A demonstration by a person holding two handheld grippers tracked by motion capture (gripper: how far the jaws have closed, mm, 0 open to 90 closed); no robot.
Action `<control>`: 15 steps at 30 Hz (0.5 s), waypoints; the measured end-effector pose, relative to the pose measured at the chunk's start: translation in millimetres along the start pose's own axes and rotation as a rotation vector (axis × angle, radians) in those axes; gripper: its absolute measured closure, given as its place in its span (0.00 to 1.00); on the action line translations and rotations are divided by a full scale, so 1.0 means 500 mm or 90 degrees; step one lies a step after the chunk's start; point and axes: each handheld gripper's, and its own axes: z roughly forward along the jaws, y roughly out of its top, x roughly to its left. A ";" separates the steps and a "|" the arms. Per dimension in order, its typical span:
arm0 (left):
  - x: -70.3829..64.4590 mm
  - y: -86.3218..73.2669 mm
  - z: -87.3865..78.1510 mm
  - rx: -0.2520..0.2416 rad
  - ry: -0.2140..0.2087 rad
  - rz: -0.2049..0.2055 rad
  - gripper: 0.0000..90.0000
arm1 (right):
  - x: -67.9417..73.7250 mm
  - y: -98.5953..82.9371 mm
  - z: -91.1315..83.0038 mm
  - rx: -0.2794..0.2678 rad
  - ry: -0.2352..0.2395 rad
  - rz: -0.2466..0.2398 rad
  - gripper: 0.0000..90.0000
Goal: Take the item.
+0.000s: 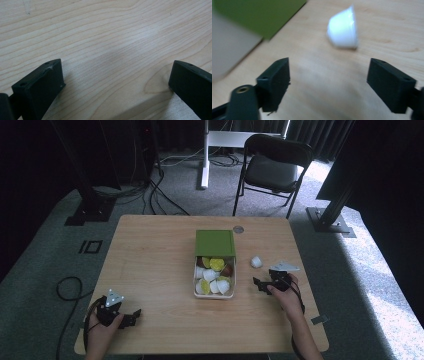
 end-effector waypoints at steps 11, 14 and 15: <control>0.000 0.000 0.000 0.000 0.000 0.000 0.01 | 0.013 -0.016 -0.035 -0.001 0.076 -0.053 0.17; 0.000 0.000 0.000 0.000 0.000 0.000 0.01 | 0.015 -0.020 -0.045 -0.002 0.098 -0.062 0.17; 0.000 0.000 0.000 0.000 0.000 0.000 0.01 | 0.015 -0.022 -0.048 0.000 0.105 -0.067 0.17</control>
